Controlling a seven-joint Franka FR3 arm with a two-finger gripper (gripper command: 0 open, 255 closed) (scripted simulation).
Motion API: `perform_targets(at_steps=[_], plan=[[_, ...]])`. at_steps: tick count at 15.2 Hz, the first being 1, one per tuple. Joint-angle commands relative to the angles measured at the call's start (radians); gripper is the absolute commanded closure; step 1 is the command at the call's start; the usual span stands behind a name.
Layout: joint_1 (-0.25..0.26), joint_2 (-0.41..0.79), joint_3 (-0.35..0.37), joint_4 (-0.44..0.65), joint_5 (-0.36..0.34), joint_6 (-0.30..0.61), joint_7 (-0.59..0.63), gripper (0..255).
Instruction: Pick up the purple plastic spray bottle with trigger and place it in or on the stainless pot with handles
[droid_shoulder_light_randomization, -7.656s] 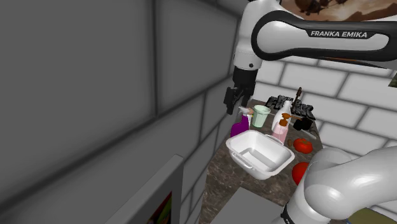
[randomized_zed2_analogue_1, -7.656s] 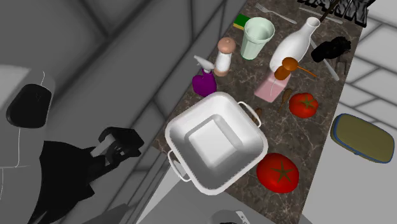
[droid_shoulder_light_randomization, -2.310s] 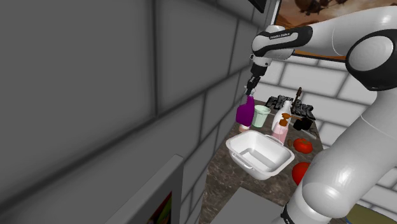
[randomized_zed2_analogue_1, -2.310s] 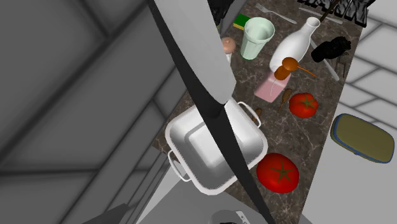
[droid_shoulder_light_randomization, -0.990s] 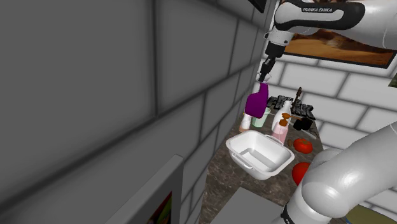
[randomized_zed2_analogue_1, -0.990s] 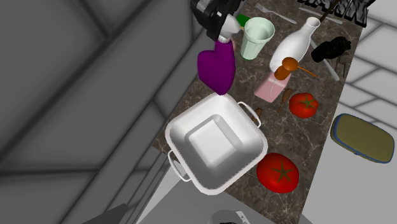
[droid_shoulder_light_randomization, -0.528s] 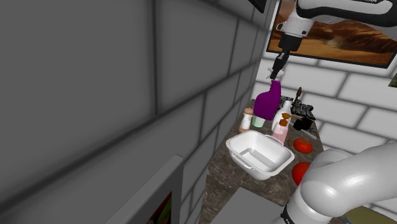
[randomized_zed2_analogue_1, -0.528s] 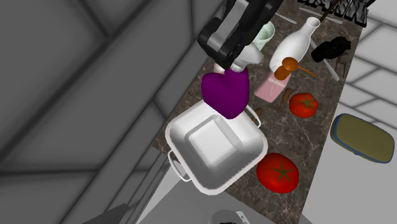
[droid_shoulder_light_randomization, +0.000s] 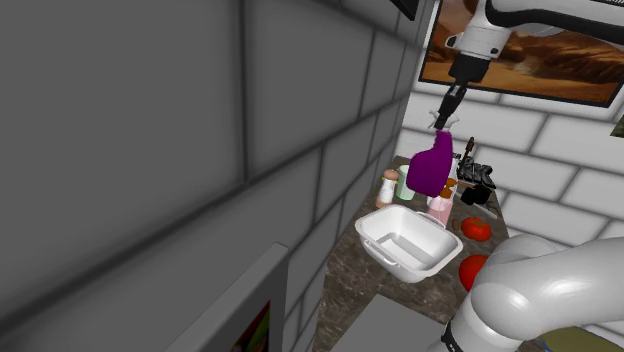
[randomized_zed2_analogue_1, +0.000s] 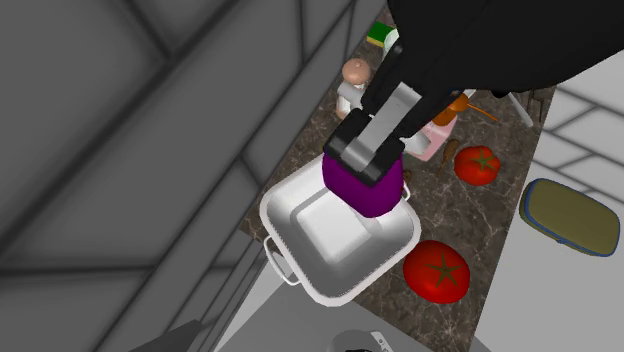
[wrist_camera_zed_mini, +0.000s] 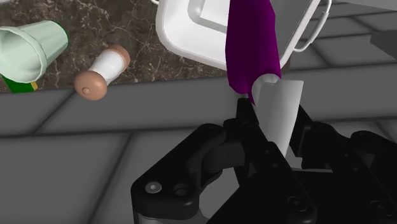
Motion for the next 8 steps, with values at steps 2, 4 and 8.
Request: perform_targets(at_steps=[2, 4, 8], plan=[[-0.006, -0.026, -0.004, -0.060, -0.007, 0.035, 0.002, 255], [-0.009, -0.039, -0.006, -0.096, -0.011, 0.058, 0.003, 255], [-0.015, -0.063, -0.012, -0.166, -0.019, 0.104, 0.005, 255]])
